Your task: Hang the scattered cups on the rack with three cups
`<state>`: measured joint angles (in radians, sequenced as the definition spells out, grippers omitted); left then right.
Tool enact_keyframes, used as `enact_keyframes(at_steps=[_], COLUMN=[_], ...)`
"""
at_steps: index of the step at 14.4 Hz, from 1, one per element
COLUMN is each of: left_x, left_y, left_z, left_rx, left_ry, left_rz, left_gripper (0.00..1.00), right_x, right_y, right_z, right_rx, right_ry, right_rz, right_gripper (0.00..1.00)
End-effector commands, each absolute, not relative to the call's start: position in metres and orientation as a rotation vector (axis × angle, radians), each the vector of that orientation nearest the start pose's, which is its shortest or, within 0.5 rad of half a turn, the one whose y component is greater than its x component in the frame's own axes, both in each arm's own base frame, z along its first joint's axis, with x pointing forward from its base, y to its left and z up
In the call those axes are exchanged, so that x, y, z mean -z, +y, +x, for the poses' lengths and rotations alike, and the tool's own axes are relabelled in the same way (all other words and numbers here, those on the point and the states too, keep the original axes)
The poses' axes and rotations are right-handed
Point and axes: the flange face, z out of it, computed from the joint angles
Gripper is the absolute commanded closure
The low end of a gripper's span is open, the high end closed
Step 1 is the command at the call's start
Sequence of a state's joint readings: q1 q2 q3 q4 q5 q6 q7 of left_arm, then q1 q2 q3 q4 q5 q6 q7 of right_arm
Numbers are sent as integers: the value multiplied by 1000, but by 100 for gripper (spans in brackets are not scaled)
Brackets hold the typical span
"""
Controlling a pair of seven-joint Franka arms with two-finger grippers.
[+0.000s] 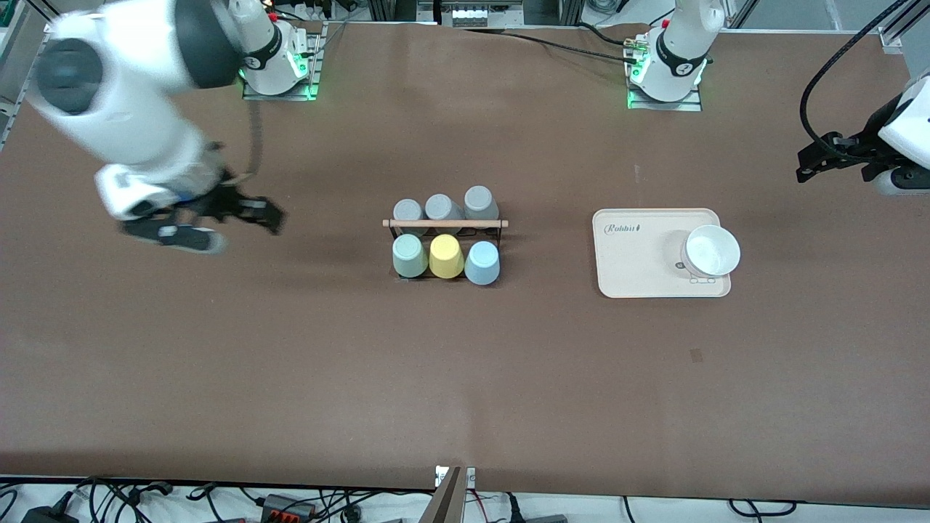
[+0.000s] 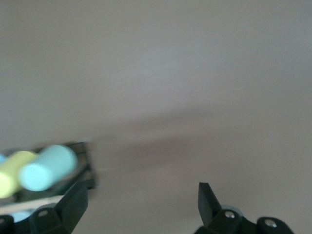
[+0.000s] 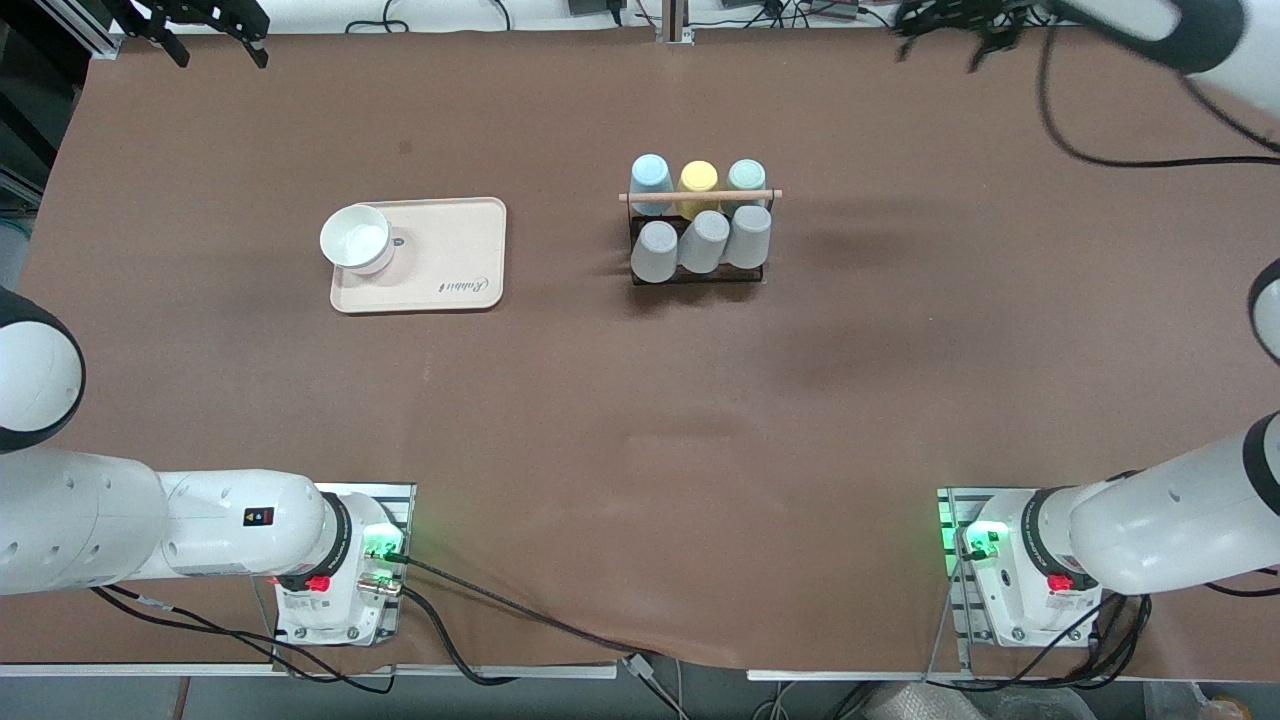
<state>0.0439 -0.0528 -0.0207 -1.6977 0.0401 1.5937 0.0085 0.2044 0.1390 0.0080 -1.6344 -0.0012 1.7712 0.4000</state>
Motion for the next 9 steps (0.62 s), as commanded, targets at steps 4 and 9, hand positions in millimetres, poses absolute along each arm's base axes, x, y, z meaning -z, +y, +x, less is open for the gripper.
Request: enact_keyframes(at_steps=[4,9], left_x=[-601,-600], left_y=[21,16], left_z=[539,540], left_rx=[-90,-90], left_ry=[-1,11], left_rz=[-3112,-3115], left_gripper=[0,0], right_x=[-599,-632], right_y=[-36,-76], right_z=[568,569], right_rx=[80,-86], right_ry=[350,454], right_rz=[-3130,-3157], right_gripper=[0,0])
